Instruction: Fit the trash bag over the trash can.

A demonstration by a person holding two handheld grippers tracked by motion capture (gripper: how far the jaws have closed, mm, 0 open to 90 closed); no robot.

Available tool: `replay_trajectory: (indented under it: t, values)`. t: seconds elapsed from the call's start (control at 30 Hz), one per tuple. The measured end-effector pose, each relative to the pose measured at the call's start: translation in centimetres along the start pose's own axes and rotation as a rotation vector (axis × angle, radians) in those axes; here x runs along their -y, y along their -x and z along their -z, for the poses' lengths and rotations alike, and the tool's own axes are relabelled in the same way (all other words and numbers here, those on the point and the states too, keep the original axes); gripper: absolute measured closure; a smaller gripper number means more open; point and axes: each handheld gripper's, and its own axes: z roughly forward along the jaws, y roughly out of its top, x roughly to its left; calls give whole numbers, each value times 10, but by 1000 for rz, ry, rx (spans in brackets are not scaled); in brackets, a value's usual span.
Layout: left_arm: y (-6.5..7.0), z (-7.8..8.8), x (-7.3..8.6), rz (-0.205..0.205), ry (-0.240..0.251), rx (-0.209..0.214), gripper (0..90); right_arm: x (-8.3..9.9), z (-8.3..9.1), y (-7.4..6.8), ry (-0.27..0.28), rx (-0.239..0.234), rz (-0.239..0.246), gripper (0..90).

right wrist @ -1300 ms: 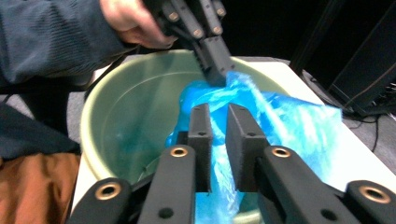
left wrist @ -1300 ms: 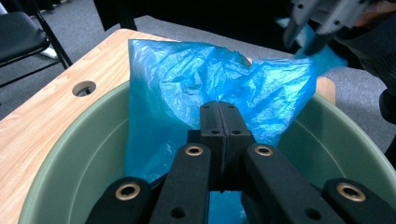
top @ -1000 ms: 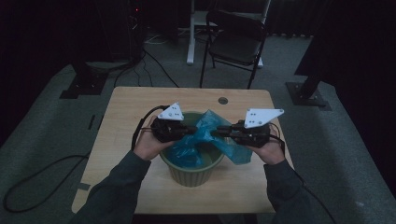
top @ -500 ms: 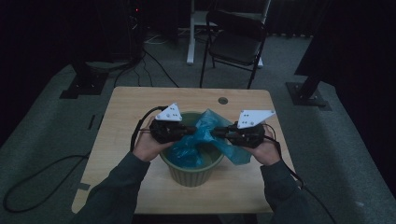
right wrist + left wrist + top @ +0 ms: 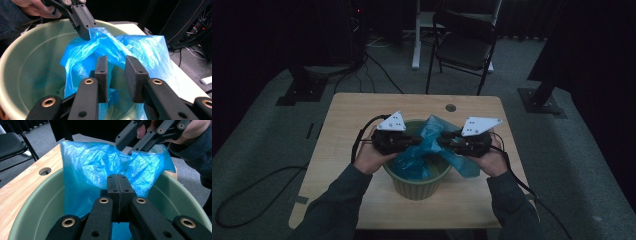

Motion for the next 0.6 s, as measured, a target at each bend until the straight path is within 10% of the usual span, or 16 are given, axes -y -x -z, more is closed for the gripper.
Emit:
replay_trajectory:
  t: [0.6]
  values:
    - [-1,3,1,1,6,-3,900,-3,-2,1,2,58,17,658]
